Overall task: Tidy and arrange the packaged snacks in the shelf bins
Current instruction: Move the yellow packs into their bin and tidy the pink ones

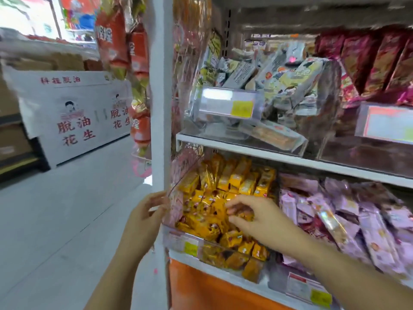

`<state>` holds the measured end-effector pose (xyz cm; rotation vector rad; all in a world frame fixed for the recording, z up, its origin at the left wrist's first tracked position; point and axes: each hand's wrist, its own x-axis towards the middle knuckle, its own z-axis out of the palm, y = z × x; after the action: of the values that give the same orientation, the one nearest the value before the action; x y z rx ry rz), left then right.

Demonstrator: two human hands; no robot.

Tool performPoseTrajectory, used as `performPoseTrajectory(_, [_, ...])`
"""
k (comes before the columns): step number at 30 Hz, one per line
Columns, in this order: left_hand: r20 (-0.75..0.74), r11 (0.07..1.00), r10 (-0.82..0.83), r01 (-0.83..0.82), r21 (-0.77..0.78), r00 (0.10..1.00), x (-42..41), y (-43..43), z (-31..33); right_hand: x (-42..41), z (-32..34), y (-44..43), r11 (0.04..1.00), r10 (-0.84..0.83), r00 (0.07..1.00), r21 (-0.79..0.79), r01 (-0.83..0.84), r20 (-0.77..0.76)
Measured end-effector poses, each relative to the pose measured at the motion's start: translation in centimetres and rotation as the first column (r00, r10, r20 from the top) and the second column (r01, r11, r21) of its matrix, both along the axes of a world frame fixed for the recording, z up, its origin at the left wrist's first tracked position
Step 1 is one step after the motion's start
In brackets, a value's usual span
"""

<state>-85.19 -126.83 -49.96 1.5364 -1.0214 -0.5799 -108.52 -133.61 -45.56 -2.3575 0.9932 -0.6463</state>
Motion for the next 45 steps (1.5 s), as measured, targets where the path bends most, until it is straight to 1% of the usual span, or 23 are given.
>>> performPoseTrajectory(2, [-0.044,0.999,0.048,-0.047,0.007,0.998,0.6,0.1,-0.8,3.0,-0.2,-0.7,0.998,0.040,0.999,0.046,-0.041,0.014])
performPoseTrajectory(5, [-0.027,0.997,0.067,-0.066,0.042,0.997,1.4,-0.3,-1.5,7.4,-1.2,-2.2,0.990,0.095,0.995,0.108,-0.094,-0.005])
performPoseTrajectory(8, [0.001,0.995,0.044,-0.044,0.087,0.999,2.3,-0.7,-1.8,10.7,-2.2,-3.8,0.975,0.159,0.976,0.179,-0.131,-0.149])
performPoseTrajectory(10, [0.049,0.989,-0.012,0.005,0.148,0.999,3.1,-0.8,-2.3,12.0,-3.1,-4.9,0.966,0.185,0.947,0.228,-0.125,-0.263])
performPoseTrajectory(12, [0.099,0.973,-0.083,0.059,0.223,0.992,3.7,-0.9,-2.6,12.9,-4.0,-5.8,0.964,0.202,0.911,0.237,-0.121,-0.359])
performPoseTrajectory(14, [0.125,0.961,-0.128,0.092,0.259,0.984,4.1,-1.0,-3.0,13.5,-4.7,-6.3,0.960,0.232,0.881,0.244,-0.138,-0.413])
performPoseTrajectory(17, [0.132,0.956,-0.142,0.102,0.276,0.981,4.5,-1.2,-3.3,14.1,-5.1,-6.7,0.954,0.277,0.822,0.243,-0.175,-0.497])
performPoseTrajectory(22, [0.140,0.954,-0.133,0.088,0.285,0.981,4.9,-1.4,-3.6,15.3,-4.9,-6.7,0.951,0.291,0.719,0.274,-0.144,-0.631])
performPoseTrajectory(27, [0.150,0.953,-0.134,0.086,0.290,0.980,4.8,-1.4,-3.9,15.7,-4.6,-6.1,0.945,0.300,0.694,0.304,-0.122,-0.655])
performPoseTrajectory(29, [0.148,0.953,-0.137,0.090,0.288,0.979,4.8,-1.4,-3.8,15.6,-4.5,-6.1,0.942,0.310,0.702,0.309,-0.133,-0.641])
performPoseTrajectory(32, [0.148,0.955,-0.145,0.099,0.278,0.978,4.7,-1.4,-3.7,15.3,-4.5,-6.2,0.928,0.325,0.762,0.346,-0.141,-0.560])
performPoseTrajectory(35, [0.151,0.957,-0.149,0.103,0.272,0.977,4.6,-1.5,-3.7,14.8,-4.6,-6.5,0.913,0.275,0.819,0.405,-0.058,-0.504])
performPoseTrajectory(37, [0.144,0.958,-0.151,0.108,0.266,0.978,4.5,-1.6,-3.8,14.4,-4.8,-6.8,0.899,0.263,0.841,0.437,-0.036,-0.472])
performPoseTrajectory(41, [0.138,0.958,-0.147,0.106,0.268,0.979,4.4,-1.6,-3.8,14.6,-4.5,-6.5,0.908,0.279,0.792,0.417,-0.034,-0.543])
performPoseTrajectory(45, [0.131,0.956,-0.149,0.109,0.271,0.980,4.3,-1.5,-3.8,15.2,-3.7,-6.2,0.874,0.321,0.753,0.486,-0.001,-0.575])
